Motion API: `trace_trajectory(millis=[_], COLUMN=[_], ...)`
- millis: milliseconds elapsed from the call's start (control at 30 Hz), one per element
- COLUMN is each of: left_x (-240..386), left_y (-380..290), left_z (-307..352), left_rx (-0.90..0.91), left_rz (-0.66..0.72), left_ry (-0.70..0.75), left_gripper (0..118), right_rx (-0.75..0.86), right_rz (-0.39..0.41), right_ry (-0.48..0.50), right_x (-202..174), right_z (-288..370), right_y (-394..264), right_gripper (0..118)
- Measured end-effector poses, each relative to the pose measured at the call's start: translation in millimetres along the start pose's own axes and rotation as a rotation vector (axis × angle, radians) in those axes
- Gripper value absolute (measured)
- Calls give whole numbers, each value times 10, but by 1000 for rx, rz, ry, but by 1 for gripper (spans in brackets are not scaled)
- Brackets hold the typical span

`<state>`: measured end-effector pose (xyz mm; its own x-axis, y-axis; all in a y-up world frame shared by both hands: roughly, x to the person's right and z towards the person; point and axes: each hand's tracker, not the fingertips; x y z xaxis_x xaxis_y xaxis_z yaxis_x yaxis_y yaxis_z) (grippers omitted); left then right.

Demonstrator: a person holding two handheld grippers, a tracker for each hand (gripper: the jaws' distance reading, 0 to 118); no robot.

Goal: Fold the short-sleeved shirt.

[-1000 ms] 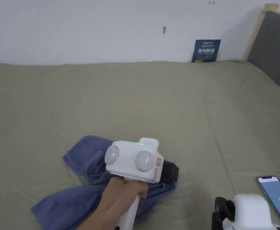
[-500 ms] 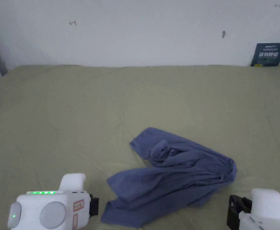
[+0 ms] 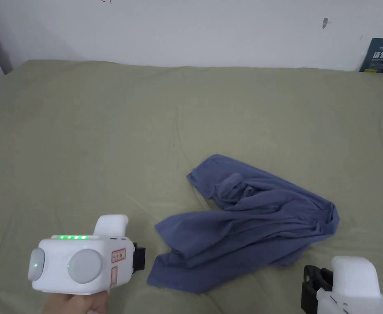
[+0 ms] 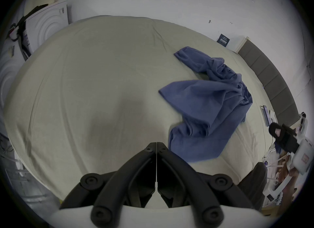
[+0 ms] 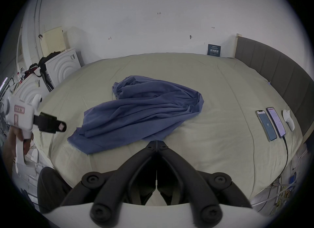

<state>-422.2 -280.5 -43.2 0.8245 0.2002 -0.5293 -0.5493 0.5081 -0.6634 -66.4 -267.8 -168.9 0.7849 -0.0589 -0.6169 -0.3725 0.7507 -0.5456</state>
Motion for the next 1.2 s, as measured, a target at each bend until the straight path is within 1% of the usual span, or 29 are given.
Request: trace_trajectory(millis=[33, 67, 100, 133, 200, 267, 333, 433, 467, 500, 533, 567, 600, 633, 667, 700, 733, 767, 800, 867, 900, 967, 1067, 1133, 1200], left_x=[27, 30, 51, 76, 157, 218, 256, 322, 340, 372, 406, 414, 415, 402, 371, 378, 320, 308, 296, 218, 194, 144, 195, 131, 107], left_y=[84, 165, 237, 329, 456, 413, 610, 618, 638, 623, 568, 548, 538, 520, 522, 488, 549, 538, 513, 509, 504, 519, 523, 463, 465], left_z=[-52, -117, -170, -250, -521, -643, -792, -977, -978, -990, -906, -841, -789, -741, -695, -685, -658, -635, -600, -646, -627, -636, -627, -676, -700], left_rx=[2, 4, 9, 8, -83, -69, -70, -96, -116, -108, -85, -67, -57, -55, -45, -45, -64, -77, -48, -59, -35, -41, -41, -33, -33], left_rz=[-3, -2, 2, 5, 11, -15, -35, -67, -86, -103, -149, -179, -186, -181, -194, -122, -119, -122, -110, -68, -43, -57, -48, -48, -46], left_ry=[-9, -19, -31, -35, 18, 68, 46, 71, 109, 117, 125, 121, 91, 107, 106, 4, 24, 15, 10, -20, -33, -41, -61, -68, -73], left_gripper=[2, 25, 90, 118, 115, 115, 115, 114, 111, 107, 101, 87, 60, 30, 6, 5, 5, 5, 5, 5, 5, 5, 5, 6, 6], right_rx=[-4, -7, -9, -14, -22, -33, -38, -55, -61, -64, -65, -64, -65, -65, -65, -66, -63, -57, -48, -25, -15, 10, 52, 46, 42], right_rz=[-6, -9, -9, -8, -9, -6, -4, -8, -12, -15, -17, -19, -20, -23, -25, -26, -27, -25, -16, 13, 24, 63, 164, 178, 216], right_ry=[1, 2, 1, -3, 1, 5, 2, -4, -6, -7, -8, -11, -11, -7, -6, -6, -3, 0, 4, -4, 0, 7, 17, 29, 44], right_x=[17, 32, 6, 15, 44, 110, 138, 158, 175, 181, 191, 199, 207, 223, 222, 220, 218, 228, 227, 218, 174, 152, 77, 41, -62], right_z=[-21, -46, -4, -27, -81, -208, -253, -287, -307, -307, -311, -318, -325, -344, -350, -351, -344, -343, -342, -369, -354, -457, -729, -973, -1206], right_y=[10, 17, 55, 66, 80, 29, 23, 26, 21, 24, 21, 15, 16, -3, 0, 13, 35, 50, 87, 215, 338, 579, 1006, 1312, 1661], right_gripper=[1, 1, 1, 1, 1, 1, 1, 1, 1, 1, 1, 1, 1, 1, 1, 1, 1, 1, 1, 1, 1, 1, 1, 1, 1])
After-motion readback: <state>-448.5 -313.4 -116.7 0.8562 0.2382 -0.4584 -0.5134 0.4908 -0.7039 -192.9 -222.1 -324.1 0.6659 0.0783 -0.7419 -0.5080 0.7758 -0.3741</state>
